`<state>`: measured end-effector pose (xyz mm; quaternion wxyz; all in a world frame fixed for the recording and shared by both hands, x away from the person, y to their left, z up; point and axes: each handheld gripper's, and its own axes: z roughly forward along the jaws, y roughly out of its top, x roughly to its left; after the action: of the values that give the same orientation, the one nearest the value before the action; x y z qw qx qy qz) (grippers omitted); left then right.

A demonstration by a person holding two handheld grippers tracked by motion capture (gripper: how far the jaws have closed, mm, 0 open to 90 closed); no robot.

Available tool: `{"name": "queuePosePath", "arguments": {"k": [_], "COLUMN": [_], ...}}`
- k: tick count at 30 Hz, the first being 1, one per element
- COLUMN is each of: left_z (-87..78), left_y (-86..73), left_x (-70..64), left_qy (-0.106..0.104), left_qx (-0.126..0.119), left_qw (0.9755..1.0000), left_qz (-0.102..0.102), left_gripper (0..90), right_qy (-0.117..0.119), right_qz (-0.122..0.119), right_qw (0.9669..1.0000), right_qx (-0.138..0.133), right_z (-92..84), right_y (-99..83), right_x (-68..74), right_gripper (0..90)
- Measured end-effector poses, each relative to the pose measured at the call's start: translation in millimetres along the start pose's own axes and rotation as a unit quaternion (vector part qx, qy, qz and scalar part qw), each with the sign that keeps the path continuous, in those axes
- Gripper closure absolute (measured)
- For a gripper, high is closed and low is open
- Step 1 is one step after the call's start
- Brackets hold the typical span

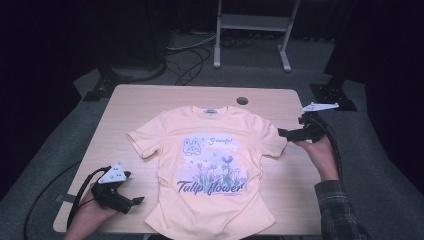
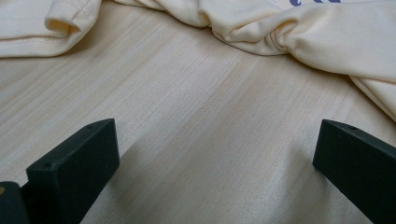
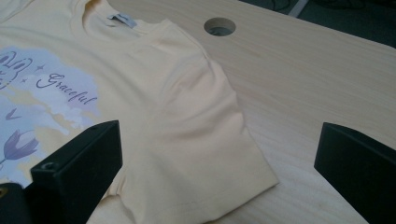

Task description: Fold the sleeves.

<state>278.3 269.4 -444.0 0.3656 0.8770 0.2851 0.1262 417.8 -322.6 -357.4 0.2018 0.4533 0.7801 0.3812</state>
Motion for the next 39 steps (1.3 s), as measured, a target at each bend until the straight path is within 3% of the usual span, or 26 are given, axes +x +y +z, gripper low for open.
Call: {"name": "queuePosePath", "arguments": {"k": [21,39], "left_z": [-0.4,-0.5], "left_y": [-0.3,-0.4], "left_x": [0.3,0.4], "left_qy": [0.001,0.001], "left_qx": [0.0,0.0], "left_qw": [1.0,1.0], "left_qz": [0.0,0.001], "left_gripper": [0.0,0.0], "right_qy": [-0.001,-0.011], "right_qz": [0.03,0.061], "right_qw": [0.9992,0.9966], "right_qx": [0.028,0.054], "right_z": [22.3,41.3], "right_y": [-3.2,-13.7], "right_x": [-13.9,-30.0], "right_gripper": [0.8,1.1]}}
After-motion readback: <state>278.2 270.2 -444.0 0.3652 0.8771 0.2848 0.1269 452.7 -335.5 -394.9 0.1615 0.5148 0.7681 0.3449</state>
